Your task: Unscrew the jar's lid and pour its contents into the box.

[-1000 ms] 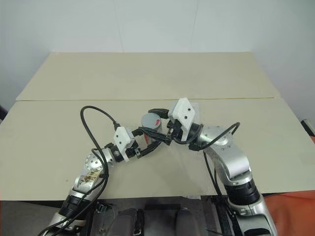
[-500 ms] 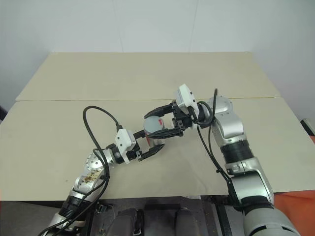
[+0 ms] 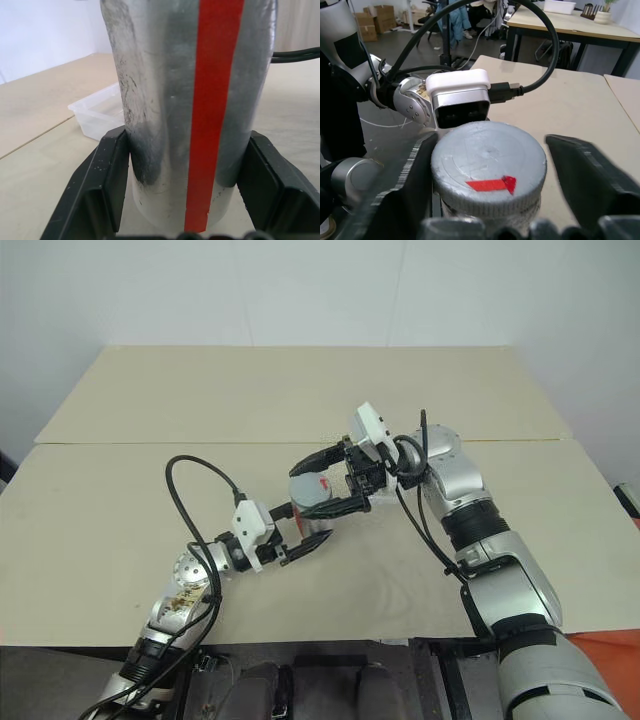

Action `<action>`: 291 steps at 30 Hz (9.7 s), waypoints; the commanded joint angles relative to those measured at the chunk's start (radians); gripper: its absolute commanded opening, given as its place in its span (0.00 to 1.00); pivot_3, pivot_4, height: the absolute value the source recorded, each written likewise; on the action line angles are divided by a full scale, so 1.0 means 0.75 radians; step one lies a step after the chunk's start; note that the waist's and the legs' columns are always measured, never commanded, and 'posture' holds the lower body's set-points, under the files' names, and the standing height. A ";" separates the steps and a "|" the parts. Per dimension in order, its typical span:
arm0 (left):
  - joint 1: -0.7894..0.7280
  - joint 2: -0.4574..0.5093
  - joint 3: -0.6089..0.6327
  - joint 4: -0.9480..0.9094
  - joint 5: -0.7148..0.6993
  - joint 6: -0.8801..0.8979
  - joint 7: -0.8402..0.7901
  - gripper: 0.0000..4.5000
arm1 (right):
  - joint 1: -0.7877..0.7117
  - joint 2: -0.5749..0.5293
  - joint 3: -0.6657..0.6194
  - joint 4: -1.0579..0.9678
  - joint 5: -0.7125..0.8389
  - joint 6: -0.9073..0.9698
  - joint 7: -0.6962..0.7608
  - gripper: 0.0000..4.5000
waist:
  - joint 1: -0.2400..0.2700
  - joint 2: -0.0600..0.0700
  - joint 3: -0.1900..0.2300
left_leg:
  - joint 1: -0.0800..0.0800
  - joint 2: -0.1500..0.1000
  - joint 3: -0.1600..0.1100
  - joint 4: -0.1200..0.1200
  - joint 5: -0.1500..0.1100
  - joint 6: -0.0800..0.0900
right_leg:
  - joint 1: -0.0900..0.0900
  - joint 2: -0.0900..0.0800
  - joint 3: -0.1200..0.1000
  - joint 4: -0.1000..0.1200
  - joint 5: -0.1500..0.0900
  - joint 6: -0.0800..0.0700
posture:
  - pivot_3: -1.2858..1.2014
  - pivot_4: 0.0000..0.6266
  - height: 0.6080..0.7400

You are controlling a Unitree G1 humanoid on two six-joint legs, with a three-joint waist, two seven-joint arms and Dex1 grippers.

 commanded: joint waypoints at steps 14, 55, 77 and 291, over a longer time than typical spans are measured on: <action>-0.024 -0.018 0.010 -0.002 -0.028 -0.026 -0.008 0.61 | 0.205 0.005 -0.280 -0.431 -0.081 0.003 -0.131 0.99 | 0.002 0.000 0.000 | 0.000 0.000 0.000 0.000 0.000 0.000 | 0.000 0.000 0.000 0.000 0.000 0.000 | 0.52 0.24 1.00; -0.018 -0.010 0.022 0.040 -0.023 -0.085 -0.023 0.61 | 0.367 -0.035 -0.436 -0.507 -0.171 0.107 -0.268 0.99 | 0.003 0.000 0.000 | 0.000 -0.001 0.000 0.000 0.000 0.000 | 0.000 0.000 0.000 -0.001 0.000 0.000 | 0.52 0.24 1.00; -0.025 -0.032 0.009 0.057 -0.007 -0.103 -0.009 0.61 | 0.365 0.097 -0.342 -0.730 -0.187 0.257 -0.447 0.99 | 0.002 0.000 0.000 | 0.000 -0.001 0.000 0.000 0.000 0.000 | 0.000 0.000 0.000 0.000 0.000 0.000 | 0.52 0.24 1.00; -1.621 -0.212 -1.051 1.946 1.787 -0.305 1.674 0.61 | 1.365 -0.188 -0.959 -1.713 -0.248 0.995 -1.550 1.00 | 0.034 -0.004 0.002 | -0.014 -0.005 0.003 0.005 0.000 0.001 | -0.005 0.000 -0.005 -0.004 0.001 0.005 | 0.52 0.24 1.00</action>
